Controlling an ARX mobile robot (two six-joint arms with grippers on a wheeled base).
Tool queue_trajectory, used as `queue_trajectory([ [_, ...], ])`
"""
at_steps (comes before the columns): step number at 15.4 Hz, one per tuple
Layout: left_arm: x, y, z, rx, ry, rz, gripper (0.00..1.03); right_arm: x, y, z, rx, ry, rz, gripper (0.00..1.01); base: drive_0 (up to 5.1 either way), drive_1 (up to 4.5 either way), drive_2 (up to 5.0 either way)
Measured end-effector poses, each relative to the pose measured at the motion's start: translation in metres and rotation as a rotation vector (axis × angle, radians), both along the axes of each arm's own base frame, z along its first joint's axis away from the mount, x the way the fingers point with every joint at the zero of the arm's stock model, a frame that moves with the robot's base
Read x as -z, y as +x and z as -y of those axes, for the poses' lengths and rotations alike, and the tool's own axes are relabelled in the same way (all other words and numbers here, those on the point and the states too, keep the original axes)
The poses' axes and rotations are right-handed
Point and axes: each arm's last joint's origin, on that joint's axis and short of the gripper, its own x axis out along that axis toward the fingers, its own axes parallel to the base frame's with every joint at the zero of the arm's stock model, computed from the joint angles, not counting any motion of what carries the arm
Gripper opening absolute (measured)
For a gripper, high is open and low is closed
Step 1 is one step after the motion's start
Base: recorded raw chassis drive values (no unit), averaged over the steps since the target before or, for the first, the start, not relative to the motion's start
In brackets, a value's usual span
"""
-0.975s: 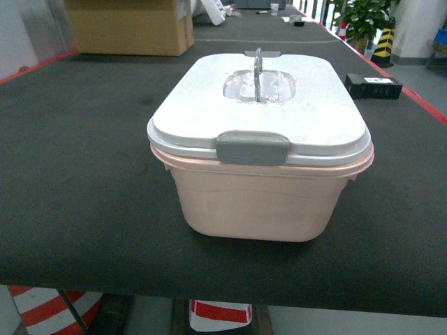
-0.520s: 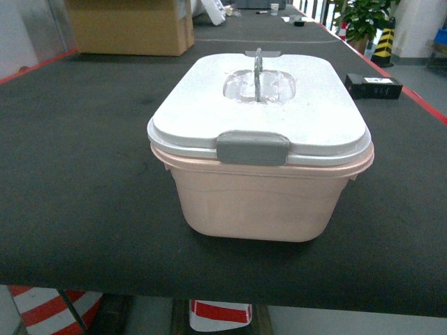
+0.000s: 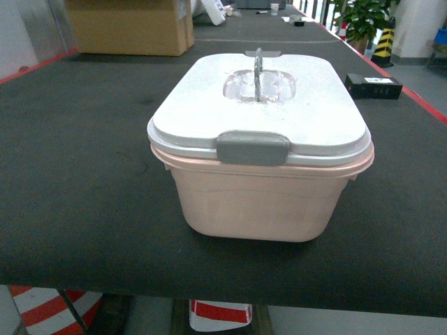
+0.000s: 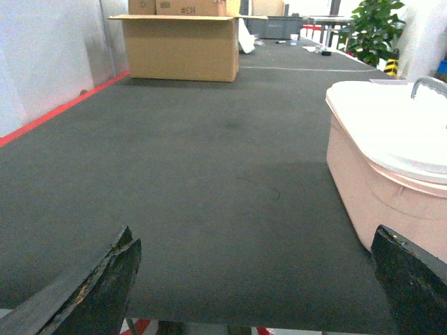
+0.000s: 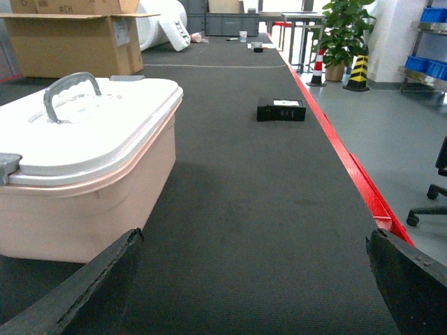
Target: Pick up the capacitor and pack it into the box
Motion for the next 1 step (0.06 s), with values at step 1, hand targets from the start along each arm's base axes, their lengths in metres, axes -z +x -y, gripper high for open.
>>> queue_trajectory([
  [1, 0.0, 0.0, 0.0, 0.0, 0.0, 0.0, 0.98, -0.0001, 0.0, 0.0, 0.0, 0.0, 0.0, 0.98, 0.0, 0.0, 0.0],
])
